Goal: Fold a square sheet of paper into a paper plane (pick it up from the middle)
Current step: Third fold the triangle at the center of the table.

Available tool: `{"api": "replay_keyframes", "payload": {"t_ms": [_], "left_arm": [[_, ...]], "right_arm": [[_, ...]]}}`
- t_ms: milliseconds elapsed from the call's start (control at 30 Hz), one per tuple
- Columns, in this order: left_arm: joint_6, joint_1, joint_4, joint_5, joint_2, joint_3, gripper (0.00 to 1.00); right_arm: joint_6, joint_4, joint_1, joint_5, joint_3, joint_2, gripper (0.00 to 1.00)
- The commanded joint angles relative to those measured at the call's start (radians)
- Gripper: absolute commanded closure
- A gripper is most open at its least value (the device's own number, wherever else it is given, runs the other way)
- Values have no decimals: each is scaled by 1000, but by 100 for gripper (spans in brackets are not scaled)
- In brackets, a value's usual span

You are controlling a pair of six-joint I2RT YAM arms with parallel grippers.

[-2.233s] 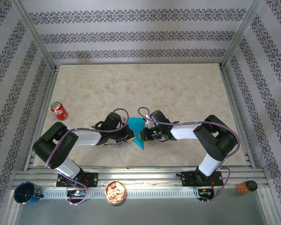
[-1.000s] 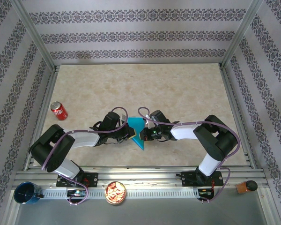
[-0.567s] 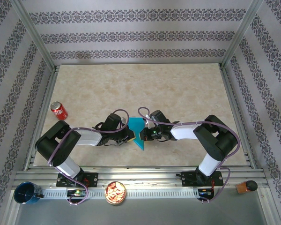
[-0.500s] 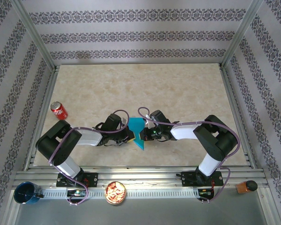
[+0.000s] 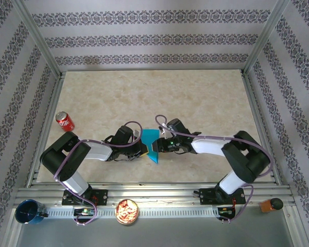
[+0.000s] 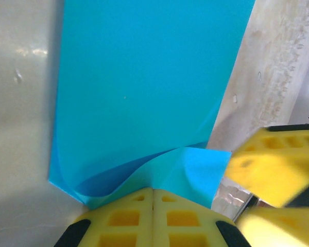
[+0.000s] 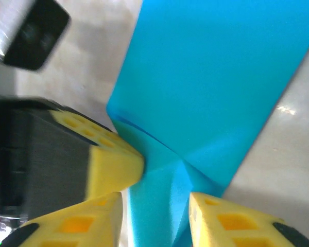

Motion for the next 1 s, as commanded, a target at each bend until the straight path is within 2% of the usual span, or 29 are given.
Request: {"api": "replay_keyframes", "payload": {"t_ms": [0, 67, 167, 200, 333, 567, 967], "left_arm": [[31, -12, -51, -36, 31, -15, 100], [26, -12, -46, -36, 31, -15, 100], [20, -13, -38, -39, 32, -14, 100], [20, -12, -38, -39, 31, -14, 100], [19, -13, -40, -42, 27, -20, 100], [22, -12, -43, -42, 22, -23, 100], [16, -12, -37, -45, 16, -21, 100]], "right_arm": [[53, -21, -14, 13, -28, -82, 56], [100, 1, -11, -32, -40, -94, 59], [152, 18, 2, -136, -35, -61, 71], [165, 7, 15, -146, -28, -48, 77], [187, 0, 81, -123, -14, -8, 88], [178, -52, 120, -114, 40, 55, 91], [156, -102, 140, -88, 79, 127, 91]]}}
